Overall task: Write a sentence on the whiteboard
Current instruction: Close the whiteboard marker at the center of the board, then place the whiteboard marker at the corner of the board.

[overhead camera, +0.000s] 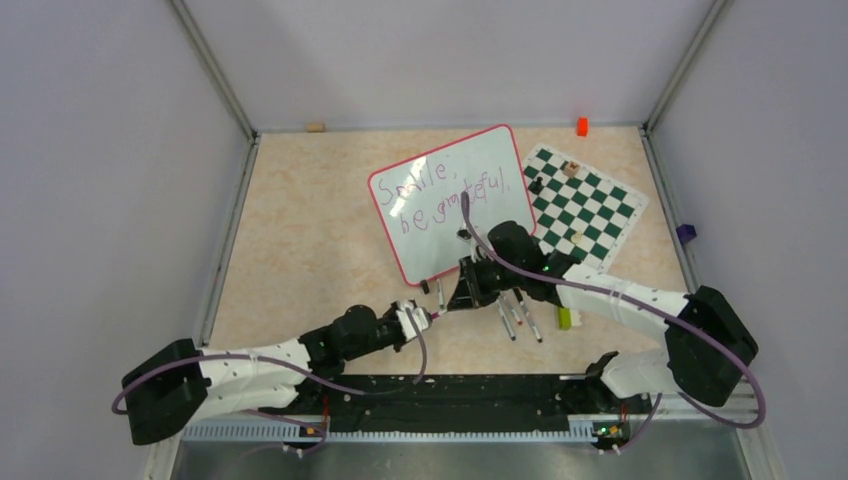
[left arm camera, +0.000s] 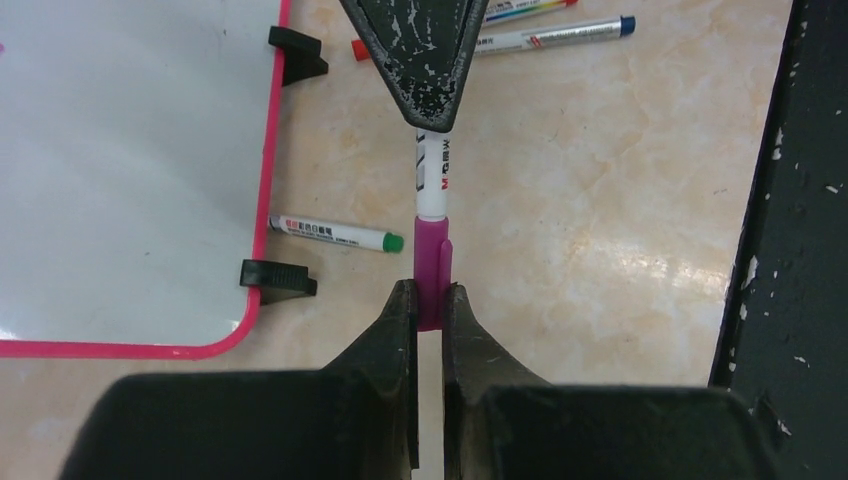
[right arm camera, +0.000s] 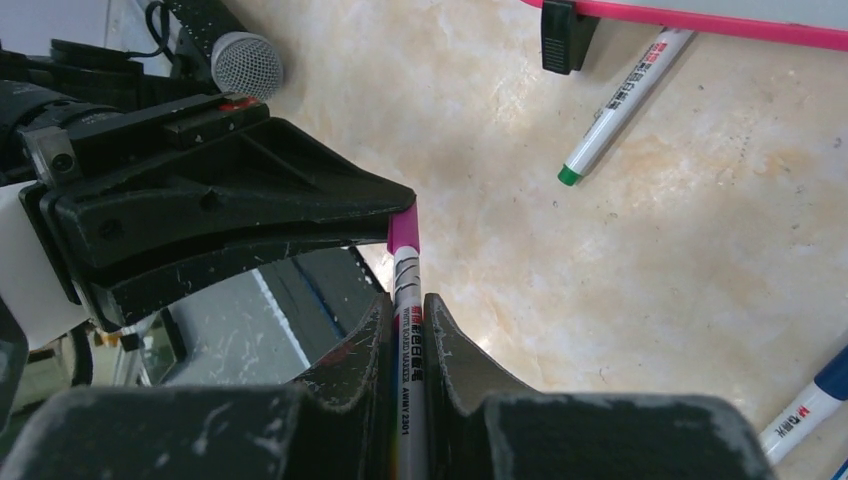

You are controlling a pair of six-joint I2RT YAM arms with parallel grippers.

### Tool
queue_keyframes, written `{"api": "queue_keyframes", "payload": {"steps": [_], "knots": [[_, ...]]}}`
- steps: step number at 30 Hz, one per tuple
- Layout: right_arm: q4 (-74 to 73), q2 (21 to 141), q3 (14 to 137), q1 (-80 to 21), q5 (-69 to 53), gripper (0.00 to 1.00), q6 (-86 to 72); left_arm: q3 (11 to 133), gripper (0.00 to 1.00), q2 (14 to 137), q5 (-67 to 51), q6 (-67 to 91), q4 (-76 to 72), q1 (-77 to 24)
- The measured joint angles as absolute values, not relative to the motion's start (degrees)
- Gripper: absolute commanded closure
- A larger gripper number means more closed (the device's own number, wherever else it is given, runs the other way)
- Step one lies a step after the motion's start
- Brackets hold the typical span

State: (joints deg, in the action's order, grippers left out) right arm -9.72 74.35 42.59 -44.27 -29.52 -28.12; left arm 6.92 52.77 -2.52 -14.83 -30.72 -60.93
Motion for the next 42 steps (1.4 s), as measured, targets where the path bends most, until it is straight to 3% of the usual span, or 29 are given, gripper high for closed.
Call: {"api": "queue_keyframes", "payload": {"steps": [13,28,36,42], "knots": [[-13.19,83.15,49.91,-54.46,-16.25,1.0,-28.71,4.78,1.0,53.1,-0.1,-12.78,-26.81,-60.45],[-15.84,91.18,54.74,-55.7,-19.25,1.0,-30.48,1.41,1.0,51.27,-2.22,-12.32,-25.65,-60.31],[-18.92,85.91,54.17,-53.04,-17.89,1.0,-28.58,3.77,0.61,52.95,0.51,-8.95,-29.08,-60.73],[-20.08,70.81,44.07,-38.89,-19.16,1.0,-26.68,11.16,0.56,53.15,8.58,-3.25,-34.68,-60.69]]}}
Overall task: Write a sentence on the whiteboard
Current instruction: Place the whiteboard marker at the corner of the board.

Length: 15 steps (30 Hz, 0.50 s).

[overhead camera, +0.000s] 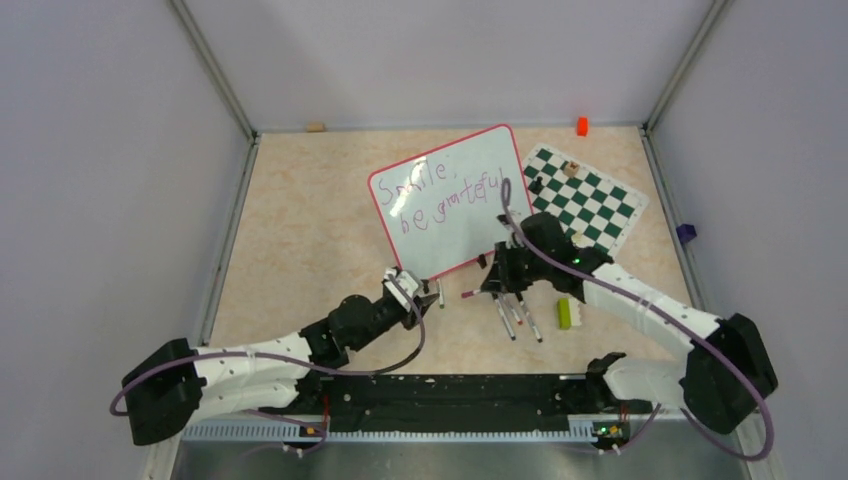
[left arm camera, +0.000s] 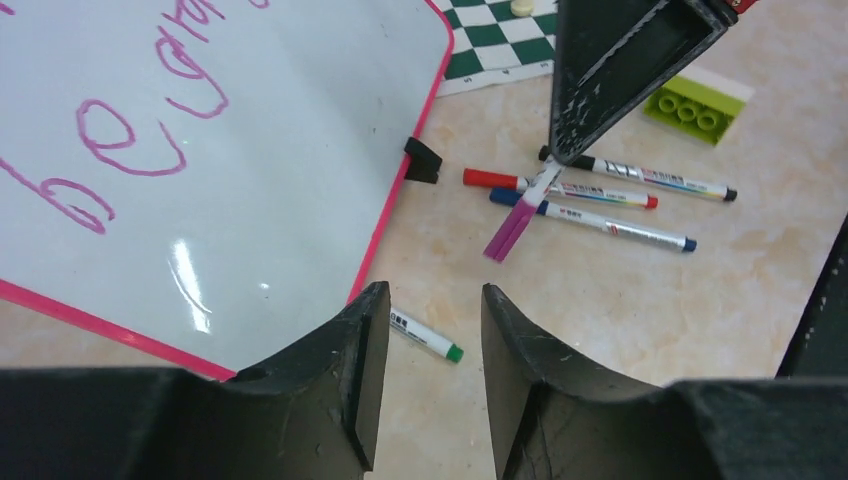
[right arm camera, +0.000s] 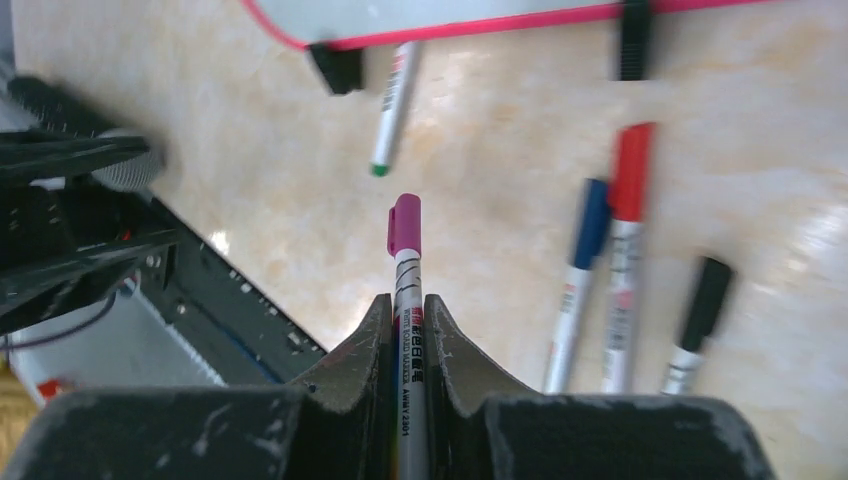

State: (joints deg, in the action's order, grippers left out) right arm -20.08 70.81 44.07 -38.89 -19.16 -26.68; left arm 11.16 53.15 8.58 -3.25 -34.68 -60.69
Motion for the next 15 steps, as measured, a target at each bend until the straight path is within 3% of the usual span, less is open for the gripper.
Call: {"api": "queue_keyframes", "payload": {"steps": [7,13,14,15], "knots": [[-25.65,61.1,42.0,-23.42,-14.61,1.0,-24.29,13.41,0.51,53.08,11.22,5.43,-31.64,-54.52],[-27.11,58.54,41.98,-17.3,-7.99,1.0,-24.62,15.0,0.48,51.05,9.82,13.45,-24.91,-46.15],[-27.16,58.54,41.91,-16.84,-7.11,0.92,-24.67,15.0,0.48,50.59,9.8,14.02,-24.38,-45.54],[-27.03,58.54,41.63,-16.62,-6.68,0.68,-24.67,15.0,0.48,50.06,9.76,14.92,-23.79,-44.97]]}}
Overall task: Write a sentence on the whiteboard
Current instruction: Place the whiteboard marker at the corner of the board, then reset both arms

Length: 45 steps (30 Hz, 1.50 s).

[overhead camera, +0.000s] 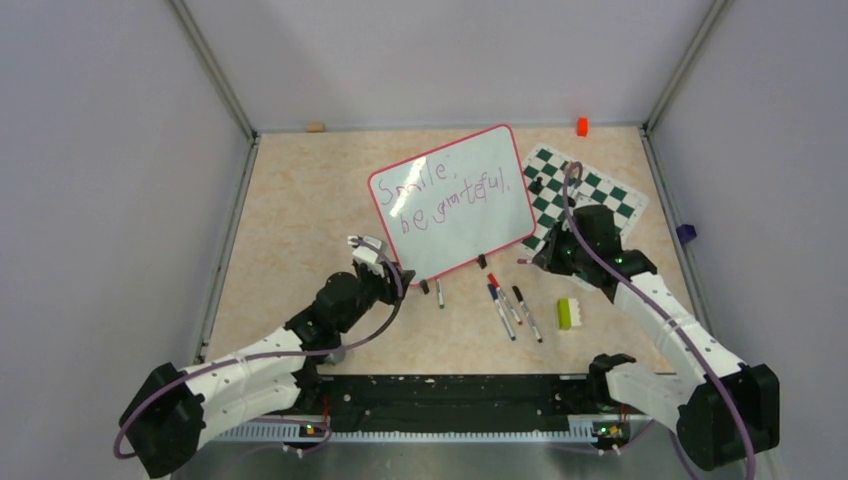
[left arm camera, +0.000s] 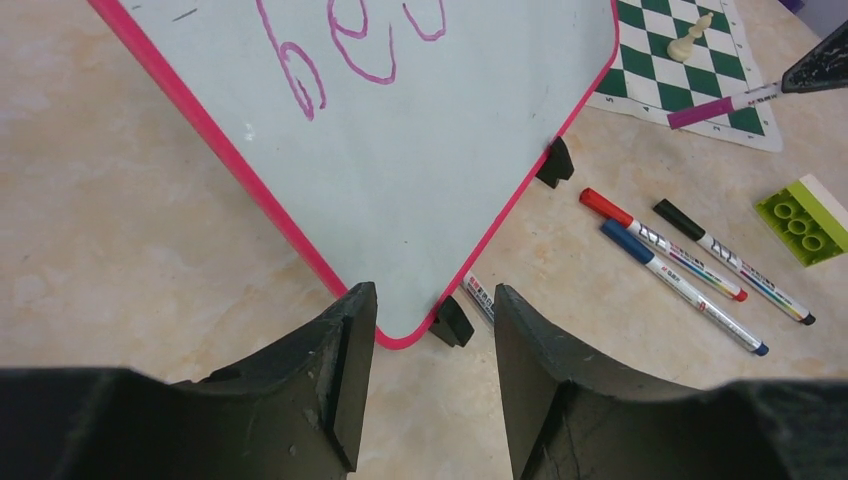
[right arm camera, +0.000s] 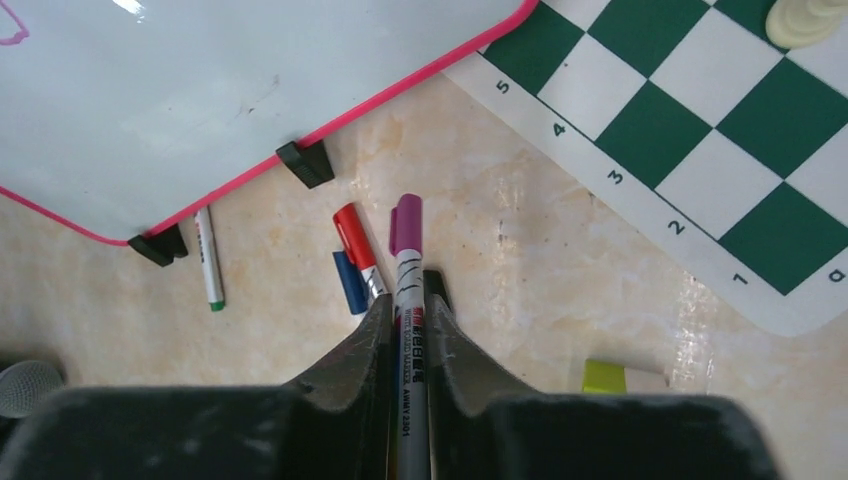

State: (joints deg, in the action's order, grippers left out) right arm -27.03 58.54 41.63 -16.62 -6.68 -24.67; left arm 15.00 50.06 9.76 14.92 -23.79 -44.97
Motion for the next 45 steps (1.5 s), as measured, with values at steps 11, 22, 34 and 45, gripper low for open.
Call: {"api": "queue_keyframes", "payload": {"steps": [11,22,34,45], "knots": [[-27.73,56.69,40.8,-15.55,1.93,0.08,-25.19,15.0,0.13,47.18,14.7,18.13,-17.89,-43.09],[0.03,41.54,24.16,-15.42,27.2,0.12,-16.58,15.03,0.11,42.35,30.11,21.3,-12.58,-40.25],[47.07,59.77,7.75,-4.6,20.75,0.13,-1.61,12.29,0.14,54.02,32.27,16.23,-31.38,-18.85],[64.49,83.61,9.13,-0.82,10.61,0.01,-3.09,20.05,0.17,72.9,25.78,-0.05,-43.51,-11.99]]}}
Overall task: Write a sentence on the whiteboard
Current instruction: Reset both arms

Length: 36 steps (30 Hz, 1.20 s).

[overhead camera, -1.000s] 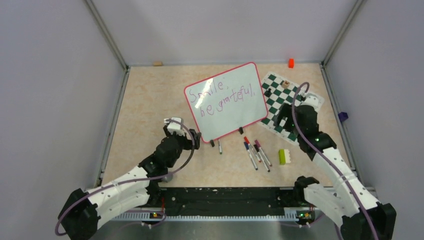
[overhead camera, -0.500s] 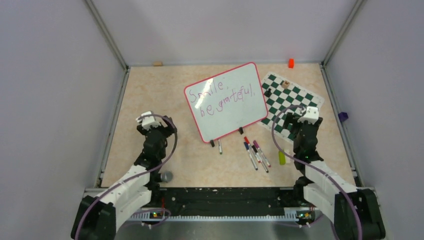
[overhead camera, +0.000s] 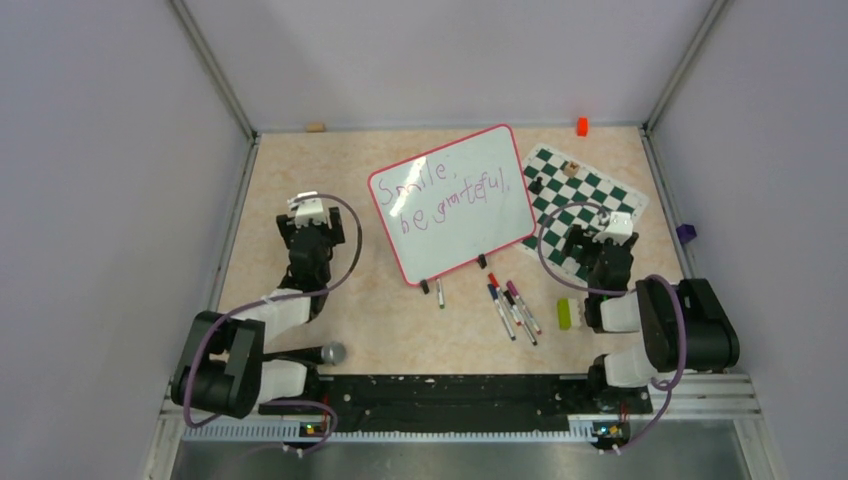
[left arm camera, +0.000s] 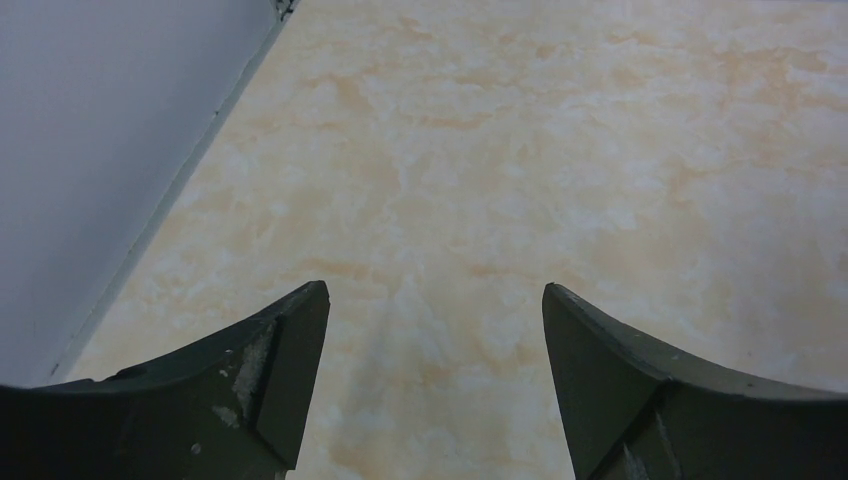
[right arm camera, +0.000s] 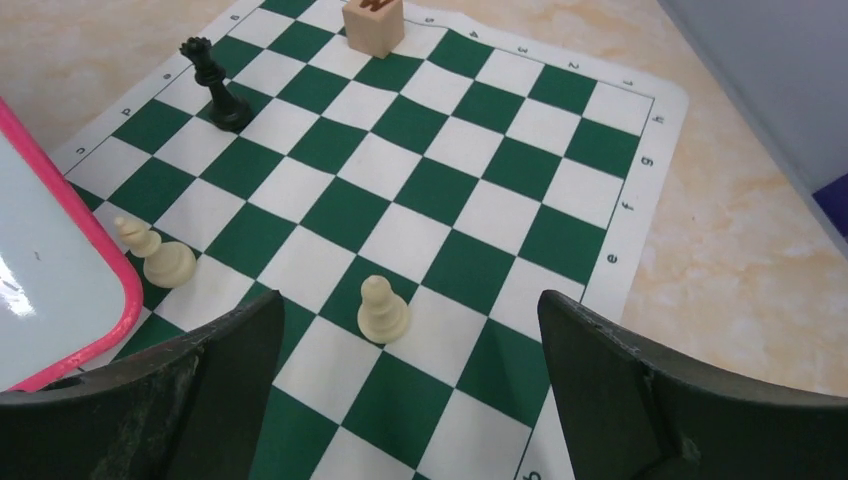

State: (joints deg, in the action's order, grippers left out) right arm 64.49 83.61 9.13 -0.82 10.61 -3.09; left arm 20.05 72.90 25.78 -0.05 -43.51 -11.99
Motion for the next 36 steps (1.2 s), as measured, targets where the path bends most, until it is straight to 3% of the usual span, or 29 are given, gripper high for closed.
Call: {"api": "queue_keyframes", "payload": {"steps": [6,11,15,20,21,22,36], "knots": [[65.91,83.61,9.58,-0.82,8.58,0.01,-2.59,20.88,0.17,72.03,22.9,-0.49,-44.82,-9.78],[66.04,83.61,9.58,-0.82,7.84,0.01,-2.55,17.63,0.36,73.19,21.47,-0.89,-47.53,-8.47],[66.04,83.61,9.58,-0.82,7.57,0.01,-2.57,17.82,0.21,79.96,20.64,-2.92,-49.84,-7.92],[66.06,83.61,9.58,-0.82,7.42,0.01,-2.55,16.88,0.25,83.99,16.86,-0.23,-55.09,-1.69],[66.06,83.61,9.58,-0.82,7.4,0.01,-2.55,16.88,0.04,84.38,16.08,0.14,-55.68,-0.84],[66.06,83.64,9.58,-0.82,7.4,0.01,-2.55,16.88,0.02,84.42,15.38,0.36,-55.75,-0.49],[66.06,83.61,9.58,-0.82,7.38,0.01,-2.55,16.82,0.01,84.51,11.38,1.37,-59.11,-0.47]]}}
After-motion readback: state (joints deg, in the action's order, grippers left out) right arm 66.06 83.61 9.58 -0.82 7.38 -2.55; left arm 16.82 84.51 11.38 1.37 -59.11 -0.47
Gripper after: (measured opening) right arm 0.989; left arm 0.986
